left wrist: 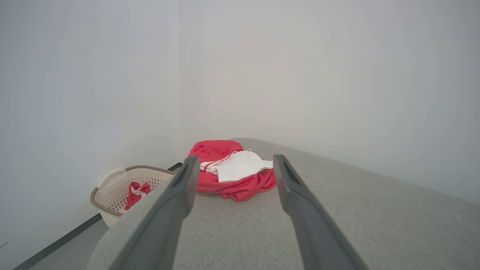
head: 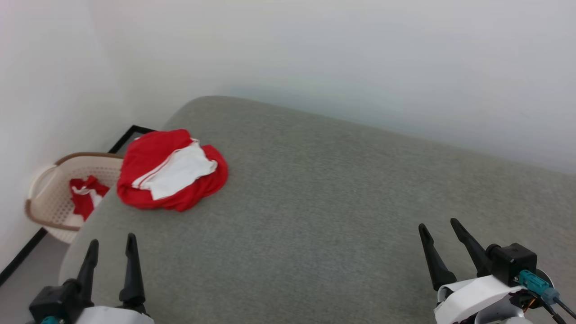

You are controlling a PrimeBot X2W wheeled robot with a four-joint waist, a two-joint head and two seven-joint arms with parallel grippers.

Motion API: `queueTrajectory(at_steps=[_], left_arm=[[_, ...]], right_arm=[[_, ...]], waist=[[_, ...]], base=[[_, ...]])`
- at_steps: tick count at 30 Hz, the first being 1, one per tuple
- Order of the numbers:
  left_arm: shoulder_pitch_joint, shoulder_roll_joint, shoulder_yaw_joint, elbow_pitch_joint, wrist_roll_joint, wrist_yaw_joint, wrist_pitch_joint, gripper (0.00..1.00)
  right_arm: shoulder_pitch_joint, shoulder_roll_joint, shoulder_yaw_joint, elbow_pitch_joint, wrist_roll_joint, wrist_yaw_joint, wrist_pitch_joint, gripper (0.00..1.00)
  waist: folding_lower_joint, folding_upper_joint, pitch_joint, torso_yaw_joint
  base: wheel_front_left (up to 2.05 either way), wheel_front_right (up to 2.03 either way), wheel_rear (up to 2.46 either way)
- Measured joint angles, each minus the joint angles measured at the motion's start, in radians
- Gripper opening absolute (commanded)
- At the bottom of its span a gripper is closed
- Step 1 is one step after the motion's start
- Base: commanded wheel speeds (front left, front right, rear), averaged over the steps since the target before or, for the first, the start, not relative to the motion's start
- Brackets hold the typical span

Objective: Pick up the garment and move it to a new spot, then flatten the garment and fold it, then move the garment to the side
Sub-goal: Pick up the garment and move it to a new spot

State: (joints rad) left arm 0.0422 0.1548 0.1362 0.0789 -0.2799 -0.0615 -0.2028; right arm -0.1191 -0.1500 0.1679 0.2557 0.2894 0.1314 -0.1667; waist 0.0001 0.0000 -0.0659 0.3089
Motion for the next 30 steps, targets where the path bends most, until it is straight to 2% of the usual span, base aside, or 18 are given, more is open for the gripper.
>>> queueTrajectory(at_steps=[5, 11, 16, 20, 30], left_arm=[[0.006, -0.005, 0.012, -0.011, -0.030, 0.004, 0.011, 1.00], [-0.047, 0.010, 0.040, 0.014, -0.092, -0.006, 0.037, 1.00], [-0.164, 0.066, 0.046, 0.075, -0.137, -0.029, 0.089, 1.00], [-0.289, 0.135, 0.039, 0.148, -0.179, -0.046, 0.150, 1.00], [-0.620, 0.287, -0.027, 0.394, -0.306, -0.066, 0.294, 1.00]], right_arm=[[0.000, -0.002, 0.006, 0.000, 0.001, 0.000, 0.001, 1.00], [-0.014, -0.021, 0.001, -0.013, 0.004, 0.000, 0.019, 1.00], [-0.045, -0.040, -0.010, -0.045, -0.004, 0.000, 0.043, 1.00], [-0.073, -0.057, -0.023, -0.078, -0.020, 0.000, 0.064, 1.00], [-0.127, -0.076, -0.059, -0.182, -0.060, 0.000, 0.119, 1.00]], waist=[[-0.0001, 0.0000, -0.009, 0.036], [-0.0001, 0.0000, 0.011, 0.032], [-0.0001, 0.0000, 0.061, 0.013], [-0.0001, 0.0000, 0.118, -0.009], [0.0000, 0.0000, 0.291, -0.067]], base=[[0.00, 0.00, 0.00], [0.00, 0.00, 0.00], [0.00, 0.00, 0.00], [0.00, 0.00, 0.00], [0.00, 0.00, 0.00]])
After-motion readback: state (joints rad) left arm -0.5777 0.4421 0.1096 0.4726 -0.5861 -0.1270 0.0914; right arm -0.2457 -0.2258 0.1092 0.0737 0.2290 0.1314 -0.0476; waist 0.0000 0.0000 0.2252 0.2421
